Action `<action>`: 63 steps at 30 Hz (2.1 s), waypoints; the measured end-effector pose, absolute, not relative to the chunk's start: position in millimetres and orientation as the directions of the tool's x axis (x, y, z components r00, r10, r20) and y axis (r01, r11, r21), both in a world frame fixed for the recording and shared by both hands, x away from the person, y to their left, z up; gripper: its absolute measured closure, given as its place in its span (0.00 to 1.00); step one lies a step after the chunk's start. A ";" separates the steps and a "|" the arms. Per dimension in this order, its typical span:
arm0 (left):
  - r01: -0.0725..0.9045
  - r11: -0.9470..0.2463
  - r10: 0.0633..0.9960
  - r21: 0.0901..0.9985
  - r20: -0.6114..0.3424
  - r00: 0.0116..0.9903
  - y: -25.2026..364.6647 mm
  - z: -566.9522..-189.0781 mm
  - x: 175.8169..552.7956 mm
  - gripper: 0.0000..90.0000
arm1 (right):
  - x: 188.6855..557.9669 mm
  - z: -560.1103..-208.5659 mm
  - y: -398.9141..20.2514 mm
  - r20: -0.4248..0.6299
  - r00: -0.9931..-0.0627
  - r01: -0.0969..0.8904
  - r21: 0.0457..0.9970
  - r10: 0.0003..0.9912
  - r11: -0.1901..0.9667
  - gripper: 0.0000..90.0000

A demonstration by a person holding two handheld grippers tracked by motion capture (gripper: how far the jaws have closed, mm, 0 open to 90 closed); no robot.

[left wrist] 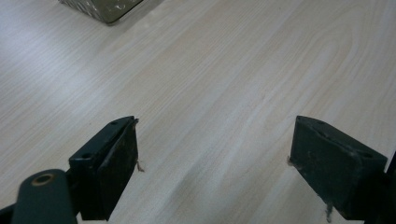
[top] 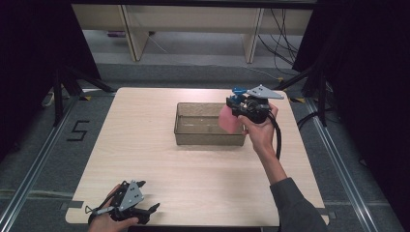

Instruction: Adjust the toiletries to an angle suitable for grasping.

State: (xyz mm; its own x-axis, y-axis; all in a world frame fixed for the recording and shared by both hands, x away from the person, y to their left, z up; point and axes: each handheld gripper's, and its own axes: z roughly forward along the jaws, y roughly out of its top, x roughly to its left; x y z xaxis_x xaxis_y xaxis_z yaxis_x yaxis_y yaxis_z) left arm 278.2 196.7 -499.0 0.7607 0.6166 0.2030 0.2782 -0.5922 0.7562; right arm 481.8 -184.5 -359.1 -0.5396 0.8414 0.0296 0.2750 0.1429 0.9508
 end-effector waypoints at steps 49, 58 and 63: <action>0.271 -0.587 0.614 0.763 0.200 0.764 197.9 -498.4 278.5 0.16 | 503.6 -408.1 -188.3 0.024 -0.488 0.319 0.936 0.873 0.153 0.60; 0.283 -0.581 0.622 0.763 0.193 0.759 197.7 -498.5 277.7 0.16 | 501.5 -414.8 -188.3 0.043 -0.477 0.334 0.933 0.878 0.136 0.60; 0.283 -0.577 0.625 0.766 0.191 0.757 197.8 -498.6 277.9 0.16 | 501.2 -420.5 -189.5 0.053 -0.474 0.346 0.929 0.879 0.131 0.60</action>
